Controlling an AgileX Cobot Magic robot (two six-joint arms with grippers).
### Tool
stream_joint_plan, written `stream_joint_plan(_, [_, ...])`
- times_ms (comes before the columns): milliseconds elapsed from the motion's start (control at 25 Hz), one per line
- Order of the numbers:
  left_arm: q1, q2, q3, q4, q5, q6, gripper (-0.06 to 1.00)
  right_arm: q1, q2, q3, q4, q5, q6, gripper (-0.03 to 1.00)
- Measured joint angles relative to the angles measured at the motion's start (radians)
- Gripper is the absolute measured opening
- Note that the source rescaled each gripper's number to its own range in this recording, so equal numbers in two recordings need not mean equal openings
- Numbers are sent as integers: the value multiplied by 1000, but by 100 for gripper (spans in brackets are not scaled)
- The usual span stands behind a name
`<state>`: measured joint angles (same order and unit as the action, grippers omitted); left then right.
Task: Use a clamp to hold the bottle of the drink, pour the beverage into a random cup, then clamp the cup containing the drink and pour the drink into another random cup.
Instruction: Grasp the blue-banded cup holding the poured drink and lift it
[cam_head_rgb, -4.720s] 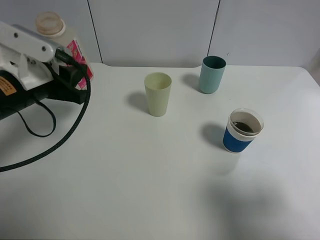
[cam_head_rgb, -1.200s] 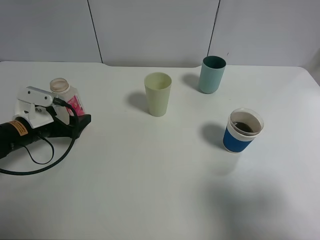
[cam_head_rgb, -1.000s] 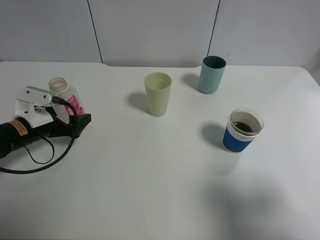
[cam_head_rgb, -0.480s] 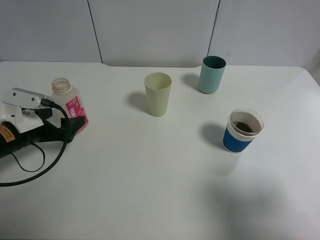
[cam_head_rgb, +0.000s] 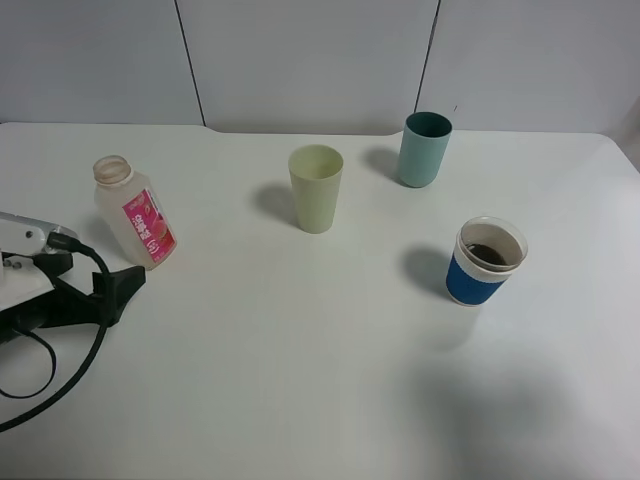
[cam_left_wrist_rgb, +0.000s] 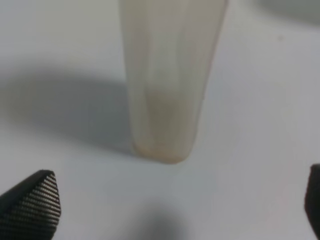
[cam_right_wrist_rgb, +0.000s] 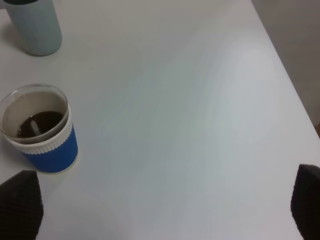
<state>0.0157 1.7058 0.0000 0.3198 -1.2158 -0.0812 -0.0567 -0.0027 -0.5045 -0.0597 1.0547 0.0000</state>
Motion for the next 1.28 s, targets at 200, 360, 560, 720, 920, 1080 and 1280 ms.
stream_joint_plan(200, [0, -126, 0, -20, 0, -40, 99, 0, 0, 0, 0, 0, 0, 100])
stream_joint_plan(360, [0, -245, 0, -75, 0, -86, 99, 0, 0, 0, 0, 0, 0, 100])
stream_joint_plan(560, [0, -394, 2, -158, 0, -123, 99, 0, 0, 0, 0, 0, 0, 100])
stream_joint_plan(720, [0, -493, -22, -222, 14, -127, 99, 0, 0, 0, 0, 0, 0, 100])
stream_joint_plan(920, [0, -636, -188, -246, 320, -115, 99, 0, 0, 0, 0, 0, 0, 100])
stream_joint_plan(1080, [0, -756, -333, -229, 685, -91, 99, 0, 0, 0, 0, 0, 0, 100])
stream_joint_plan(1280, [0, -973, -482, -196, 1147, -86, 100, 0, 0, 0, 0, 0, 0, 100])
